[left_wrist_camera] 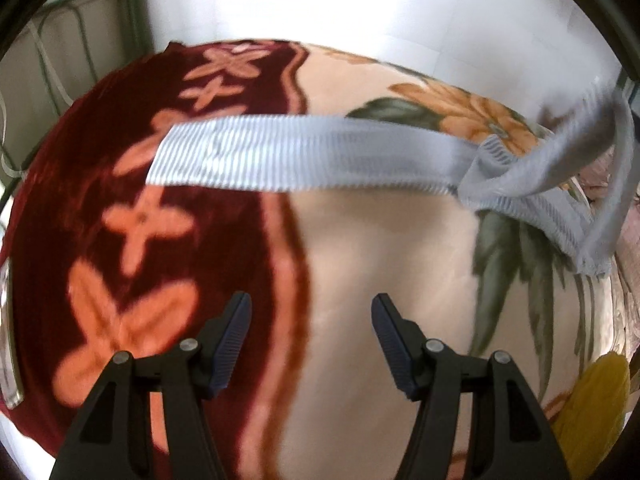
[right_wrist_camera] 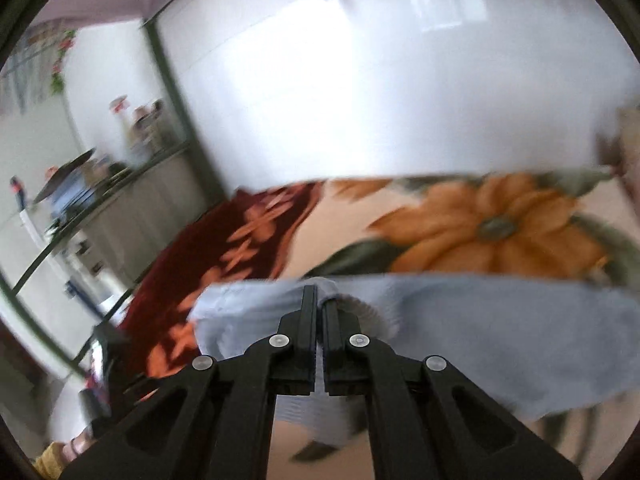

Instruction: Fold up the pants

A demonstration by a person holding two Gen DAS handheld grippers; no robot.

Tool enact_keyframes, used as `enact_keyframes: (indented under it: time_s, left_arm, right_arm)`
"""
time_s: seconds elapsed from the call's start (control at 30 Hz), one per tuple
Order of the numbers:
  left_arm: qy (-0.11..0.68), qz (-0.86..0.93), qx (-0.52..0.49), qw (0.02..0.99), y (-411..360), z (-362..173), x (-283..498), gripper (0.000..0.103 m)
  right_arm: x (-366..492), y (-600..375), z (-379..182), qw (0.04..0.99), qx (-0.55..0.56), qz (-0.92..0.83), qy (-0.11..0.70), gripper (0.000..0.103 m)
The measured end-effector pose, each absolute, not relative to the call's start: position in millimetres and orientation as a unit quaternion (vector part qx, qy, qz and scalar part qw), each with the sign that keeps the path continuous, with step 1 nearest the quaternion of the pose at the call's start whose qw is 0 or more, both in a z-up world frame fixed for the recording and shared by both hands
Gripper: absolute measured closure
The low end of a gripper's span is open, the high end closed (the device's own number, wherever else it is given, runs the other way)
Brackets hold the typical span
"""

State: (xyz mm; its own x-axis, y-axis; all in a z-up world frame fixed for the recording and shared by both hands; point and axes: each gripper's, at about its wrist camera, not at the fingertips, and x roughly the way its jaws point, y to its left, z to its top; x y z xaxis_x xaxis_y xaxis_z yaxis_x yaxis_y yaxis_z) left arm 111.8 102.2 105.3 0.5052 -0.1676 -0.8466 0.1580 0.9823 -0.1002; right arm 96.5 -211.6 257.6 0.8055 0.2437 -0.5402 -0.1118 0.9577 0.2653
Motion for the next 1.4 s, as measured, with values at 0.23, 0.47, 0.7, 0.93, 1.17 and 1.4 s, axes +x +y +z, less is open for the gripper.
enact_keyframes:
  time_s: [0.23, 0.47, 0.7, 0.93, 1.17, 1.4]
  left_arm:
    - [0.464, -0.113, 0.008, 0.878, 67, 118, 149, 0.037]
    - [0.460, -0.155, -0.009, 0.874, 12, 108, 195, 0.037]
    - [0.504, -0.155, 0.014, 0.850, -18, 66, 211, 0.037]
    - [0.492, -0.134, -0.005, 0.860, 30, 65, 183, 0.037]
    - [0.465, -0.060, -0.033, 0.883, 116, 83, 175, 0.037]
    - [0.470, -0.011, -0.073, 0.879, 177, 76, 171, 0.037]
  right_arm:
    - [109, -291, 303, 0.960, 0.101, 0.003, 0.259, 0.100]
    - [118, -315, 303, 0.959, 0.092, 0.006, 0.267, 0.100]
    - [128, -273, 309, 0.956, 0.060, 0.083, 0.276, 0.100]
    - [166, -182, 316, 0.938, 0.062, 0.194, 0.282, 0.100]
    - [213, -78, 266, 0.905, 0.062, 0.258, 0.331, 0.100]
    - [267, 17, 177, 0.861, 0.031, 0.295, 0.413, 0.100]
